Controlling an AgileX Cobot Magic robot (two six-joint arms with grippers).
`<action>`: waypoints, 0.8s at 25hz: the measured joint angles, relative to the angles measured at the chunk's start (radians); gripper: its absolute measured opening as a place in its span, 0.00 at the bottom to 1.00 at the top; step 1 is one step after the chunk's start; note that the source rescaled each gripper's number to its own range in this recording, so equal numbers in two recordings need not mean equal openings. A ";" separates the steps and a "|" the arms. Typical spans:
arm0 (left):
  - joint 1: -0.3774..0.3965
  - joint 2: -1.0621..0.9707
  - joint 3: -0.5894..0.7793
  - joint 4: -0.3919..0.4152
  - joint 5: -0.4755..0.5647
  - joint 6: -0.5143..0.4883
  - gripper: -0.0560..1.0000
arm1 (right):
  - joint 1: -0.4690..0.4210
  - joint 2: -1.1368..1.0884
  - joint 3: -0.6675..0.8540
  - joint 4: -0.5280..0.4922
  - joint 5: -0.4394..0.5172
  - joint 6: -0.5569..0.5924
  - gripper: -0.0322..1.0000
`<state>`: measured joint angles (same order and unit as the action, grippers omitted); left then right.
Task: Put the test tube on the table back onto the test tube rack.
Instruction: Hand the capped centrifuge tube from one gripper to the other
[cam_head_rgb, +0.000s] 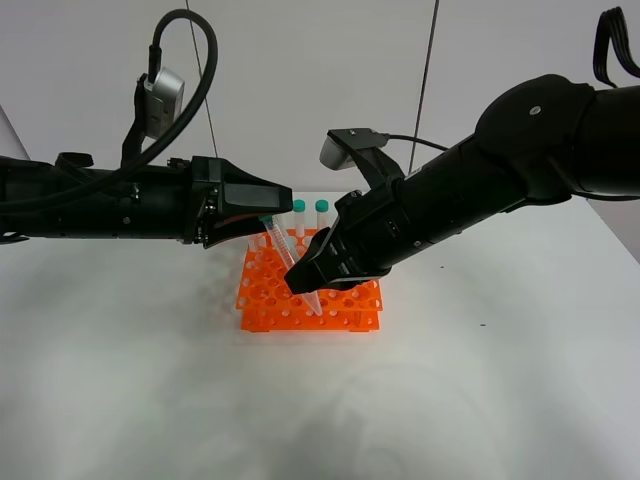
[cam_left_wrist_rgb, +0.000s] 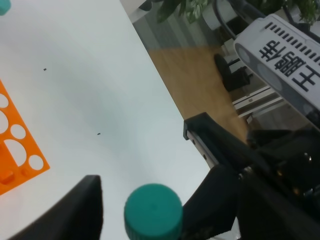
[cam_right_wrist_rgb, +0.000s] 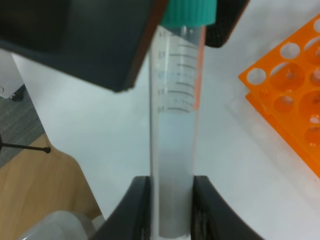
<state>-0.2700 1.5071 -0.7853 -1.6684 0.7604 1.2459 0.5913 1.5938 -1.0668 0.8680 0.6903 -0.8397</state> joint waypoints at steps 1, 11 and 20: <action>0.000 0.000 0.000 0.000 -0.001 0.000 0.71 | 0.000 0.000 0.000 0.000 0.000 0.001 0.06; 0.000 0.001 0.000 0.001 -0.012 0.000 0.05 | 0.000 0.000 0.000 0.001 0.000 0.004 0.06; 0.000 0.002 0.000 0.001 -0.013 0.000 0.06 | 0.000 0.000 0.000 -0.005 -0.019 0.003 0.22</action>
<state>-0.2700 1.5090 -0.7853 -1.6674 0.7477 1.2459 0.5913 1.5938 -1.0668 0.8635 0.6714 -0.8369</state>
